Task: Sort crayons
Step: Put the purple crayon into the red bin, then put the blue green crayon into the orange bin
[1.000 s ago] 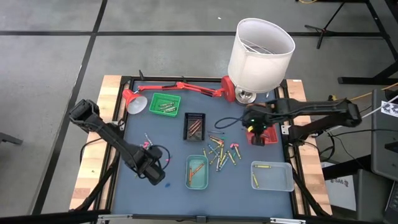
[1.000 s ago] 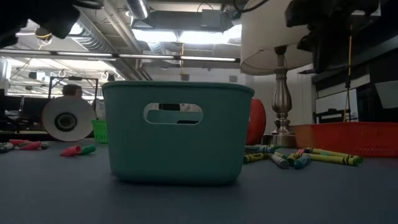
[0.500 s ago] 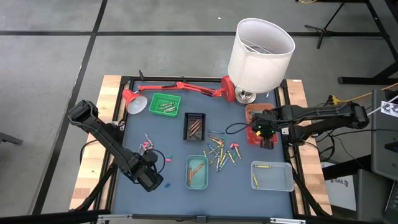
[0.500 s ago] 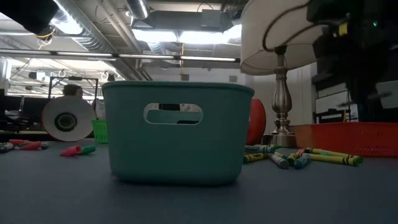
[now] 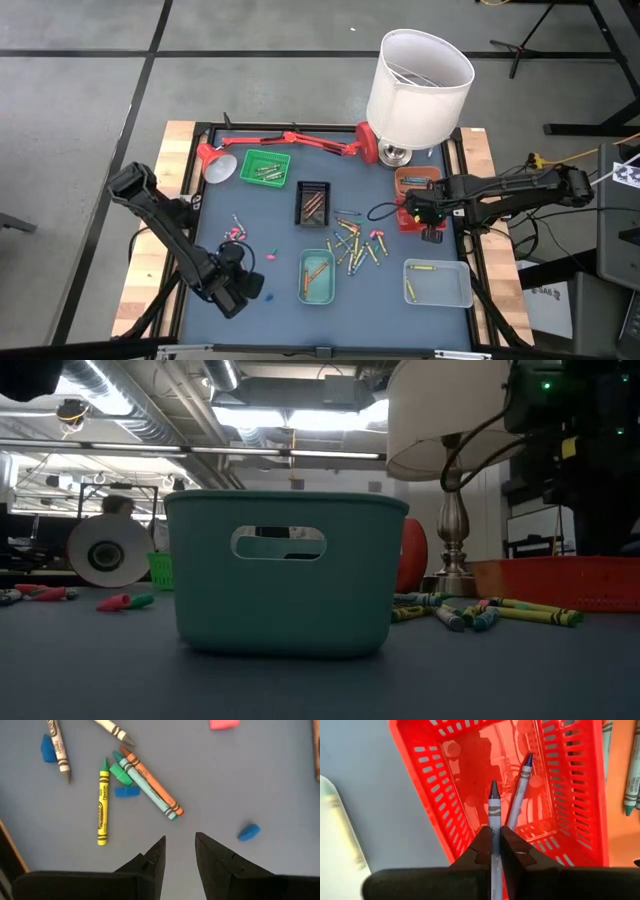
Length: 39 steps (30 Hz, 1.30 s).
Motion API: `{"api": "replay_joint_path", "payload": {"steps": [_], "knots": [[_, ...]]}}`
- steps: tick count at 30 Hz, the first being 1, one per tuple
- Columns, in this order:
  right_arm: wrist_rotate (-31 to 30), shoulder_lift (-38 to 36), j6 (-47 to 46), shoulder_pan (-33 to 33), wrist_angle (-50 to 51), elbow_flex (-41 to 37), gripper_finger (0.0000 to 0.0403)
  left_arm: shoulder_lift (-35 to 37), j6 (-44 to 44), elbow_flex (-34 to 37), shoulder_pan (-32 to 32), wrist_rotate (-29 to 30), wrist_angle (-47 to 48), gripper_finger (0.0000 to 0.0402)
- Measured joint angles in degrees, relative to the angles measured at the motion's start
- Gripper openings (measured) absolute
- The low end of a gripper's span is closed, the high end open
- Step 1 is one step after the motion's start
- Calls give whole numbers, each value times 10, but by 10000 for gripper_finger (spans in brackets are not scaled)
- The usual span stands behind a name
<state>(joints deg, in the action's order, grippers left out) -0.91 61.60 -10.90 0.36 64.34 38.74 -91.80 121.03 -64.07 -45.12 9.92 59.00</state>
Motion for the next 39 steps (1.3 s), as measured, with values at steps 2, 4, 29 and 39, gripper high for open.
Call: {"api": "replay_joint_path", "payload": {"steps": [2,4,29,39], "knots": [[0,0,0,0,0,0,15,-7,20,0,0,0,1,89],[0,0,0,0,0,0,15,-18,38,0,0,-2,2,89],[5,0,-9,0,1,0,49,-120,95,0,12,-8,4,89],[-1,0,-9,0,1,0,146,-140,108,0,12,-9,3,89]]}}
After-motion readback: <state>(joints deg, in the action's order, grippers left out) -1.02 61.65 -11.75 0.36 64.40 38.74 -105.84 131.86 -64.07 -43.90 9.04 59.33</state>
